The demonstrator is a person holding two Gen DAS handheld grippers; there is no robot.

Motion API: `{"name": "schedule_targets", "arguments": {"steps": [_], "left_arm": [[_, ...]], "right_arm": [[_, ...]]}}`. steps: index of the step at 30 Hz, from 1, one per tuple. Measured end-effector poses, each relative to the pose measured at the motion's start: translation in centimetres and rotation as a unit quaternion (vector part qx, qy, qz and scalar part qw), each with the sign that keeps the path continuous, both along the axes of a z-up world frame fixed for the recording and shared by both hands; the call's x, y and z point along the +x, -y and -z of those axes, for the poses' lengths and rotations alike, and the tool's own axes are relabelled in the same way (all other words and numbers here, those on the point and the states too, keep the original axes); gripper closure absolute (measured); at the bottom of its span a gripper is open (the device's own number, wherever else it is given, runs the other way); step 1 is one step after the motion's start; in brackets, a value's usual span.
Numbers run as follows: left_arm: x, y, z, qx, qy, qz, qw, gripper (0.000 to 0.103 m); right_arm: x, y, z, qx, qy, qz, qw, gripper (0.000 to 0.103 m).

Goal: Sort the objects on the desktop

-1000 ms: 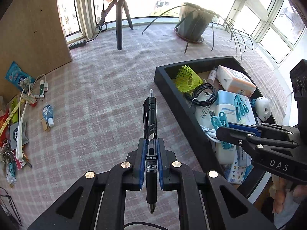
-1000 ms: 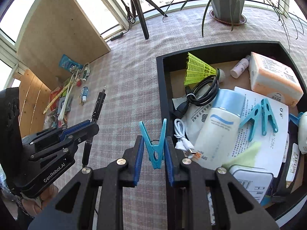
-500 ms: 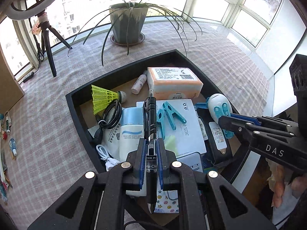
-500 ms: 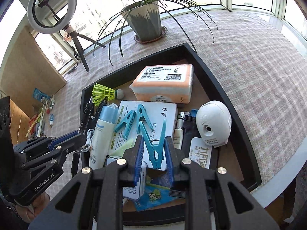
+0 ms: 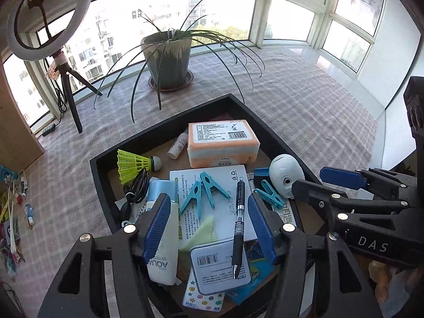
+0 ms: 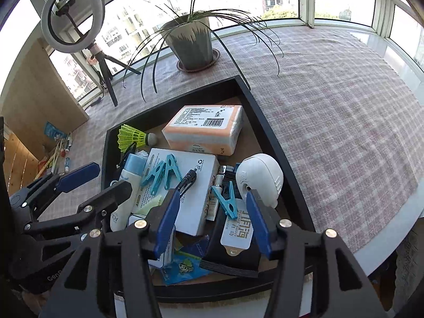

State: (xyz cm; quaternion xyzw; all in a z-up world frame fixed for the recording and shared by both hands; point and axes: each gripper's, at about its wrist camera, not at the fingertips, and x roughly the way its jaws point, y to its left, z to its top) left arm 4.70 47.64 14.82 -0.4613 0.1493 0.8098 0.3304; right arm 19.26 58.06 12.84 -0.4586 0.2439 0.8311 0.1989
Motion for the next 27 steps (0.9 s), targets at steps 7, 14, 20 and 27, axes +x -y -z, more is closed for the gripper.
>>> {"name": "schedule_targets", "arguments": {"steps": [7,14,20,27], "left_arm": [[-0.3,4.2,-1.8,0.007,-0.017,-0.029,0.9994,0.045],[-2.1,10.3,-2.2,0.004,-0.023,-0.067,0.9975,0.044],[-5.1,17.7,-0.8,-0.016,-0.004,-0.125,0.9920,0.044],[-9.0,27.6,0.1,-0.023,0.000,-0.195,0.9806,0.044]], "right_arm": [[-1.5,2.7,-1.6,0.015,-0.014,-0.030,0.999,0.044],[-5.1,7.2,-1.8,0.011,-0.020,-0.071,0.997,0.044],[-9.4,12.1,-1.7,0.006,-0.020,-0.110,0.994,0.044],[-15.3,18.5,-1.6,-0.008,-0.015,-0.167,0.986,0.044]]}}
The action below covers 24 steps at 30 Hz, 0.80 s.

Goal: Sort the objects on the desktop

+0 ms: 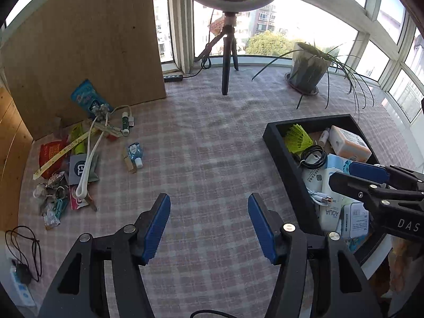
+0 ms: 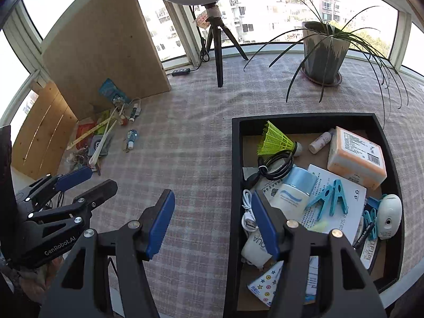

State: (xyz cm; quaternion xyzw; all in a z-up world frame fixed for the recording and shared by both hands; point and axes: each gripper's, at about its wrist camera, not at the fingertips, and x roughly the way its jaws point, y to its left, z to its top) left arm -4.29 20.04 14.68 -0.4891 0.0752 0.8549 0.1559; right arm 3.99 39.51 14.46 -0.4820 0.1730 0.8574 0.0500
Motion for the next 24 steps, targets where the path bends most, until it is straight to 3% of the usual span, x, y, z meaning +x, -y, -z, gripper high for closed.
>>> {"name": "schedule_targets", "arguments": {"steps": [8,15,24], "left_arm": [[-4.8,10.8,1.5,-0.015,0.016,-0.073,0.9971,0.044],[-11.4,19.0,1.9,0.001,0.044,-0.125,0.9911,0.044],[-20.3,27.8,4.6,0.028,0.089,-0.208,0.9737,0.044]], "right_arm": [[-7.6,6.0,0.4,-0.042,0.011,-0.049,0.998,0.044],[-15.8,10.5,-0.3,-0.035,0.016,-0.092,0.995,0.044],[-27.7,15.6,1.7,-0.055,0.055,-0.128,0.989,0.043]]}}
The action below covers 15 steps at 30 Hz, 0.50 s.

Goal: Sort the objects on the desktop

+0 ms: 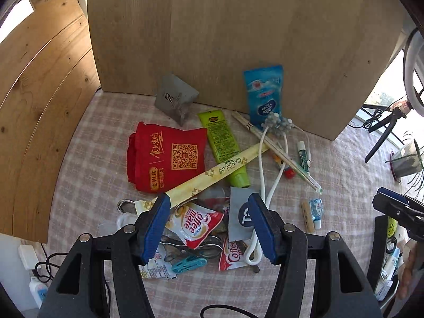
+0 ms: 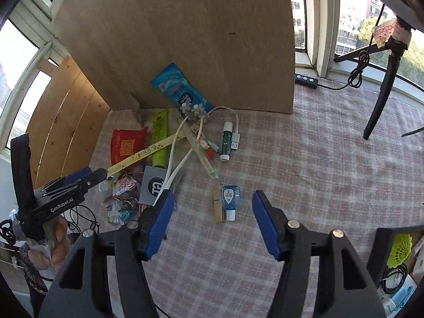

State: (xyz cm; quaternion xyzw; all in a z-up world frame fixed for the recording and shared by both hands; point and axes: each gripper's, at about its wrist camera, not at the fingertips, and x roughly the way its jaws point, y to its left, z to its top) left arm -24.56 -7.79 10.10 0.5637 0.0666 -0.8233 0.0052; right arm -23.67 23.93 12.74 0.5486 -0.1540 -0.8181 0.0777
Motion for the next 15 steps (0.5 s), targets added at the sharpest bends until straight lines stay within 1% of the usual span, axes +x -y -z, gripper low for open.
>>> {"name": "schedule_targets", "arguments": {"steps": [4,9,12,15], "left_arm": [[-2.8,2.6,1.3,0.000,0.011,-0.018,0.9998,0.044],[-5.2,5.8,3.4,0.029,0.023,-0.051,0.9980,0.043],[-6.1,7.7,4.7,0.048,0.030,-0.079,0.9953,0.043],[-6.5,9.1,5.7,0.057,0.030,-0.100,0.9929,0.043]], "right_arm": [[-4.5,3.8,1.6,0.002,0.011,-0.041,0.999,0.043],[-9.4,9.1,3.7,0.002,0.025,-0.092,0.995,0.042],[-12.2,11.6,5.5,0.008,0.036,-0.101,0.994,0.042],[-14.4,13.1,7.3,0.008,0.044,-0.103,0.994,0.042]]}}
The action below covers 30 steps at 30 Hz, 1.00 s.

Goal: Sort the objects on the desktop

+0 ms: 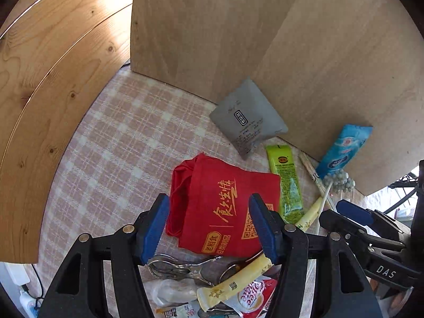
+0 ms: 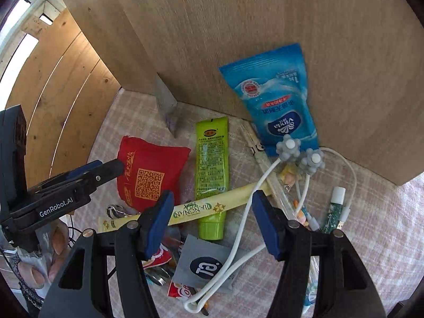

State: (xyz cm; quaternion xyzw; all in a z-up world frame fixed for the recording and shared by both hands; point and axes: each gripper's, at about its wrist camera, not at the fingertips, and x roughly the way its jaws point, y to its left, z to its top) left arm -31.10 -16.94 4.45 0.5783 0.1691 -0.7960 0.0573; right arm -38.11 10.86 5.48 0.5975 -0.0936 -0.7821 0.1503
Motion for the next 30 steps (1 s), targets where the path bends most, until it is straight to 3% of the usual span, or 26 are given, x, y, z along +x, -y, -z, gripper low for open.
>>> {"name": "schedule_targets", "arguments": {"steps": [6,12,14,22,26,30], "left_arm": [[-0.5,0.5,2.9,0.028,0.020,-0.010,0.9994,0.040],[0.5,-3.2,4.0,0.022,0.024,0.044,0.9985,0.038],[1.1,-4.6,4.0,0.007,0.023,0.064,0.9977,0.037],[5.1,-9.4,5.3,0.042,0.039,0.111,0.9922,0.035],[8.4,-13.6,5.7,-0.002,0.039,0.159,0.9864,0.036],[11.4,-16.9,5.8,-0.009,0.037,0.182,0.9825,0.036]], "right_arm": [[-2.0,1.9,3.3,0.045,0.014,-0.017,0.999,0.042],[-0.5,0.8,4.0,0.055,0.023,-0.038,0.997,0.042],[0.6,0.3,4.2,0.061,0.024,-0.051,0.997,0.042],[6.1,-3.3,4.1,0.053,0.022,-0.044,0.997,0.042],[9.8,-5.3,3.8,0.062,0.017,-0.051,0.997,0.042],[14.2,-6.9,3.9,0.083,0.007,-0.059,0.995,0.042]]}}
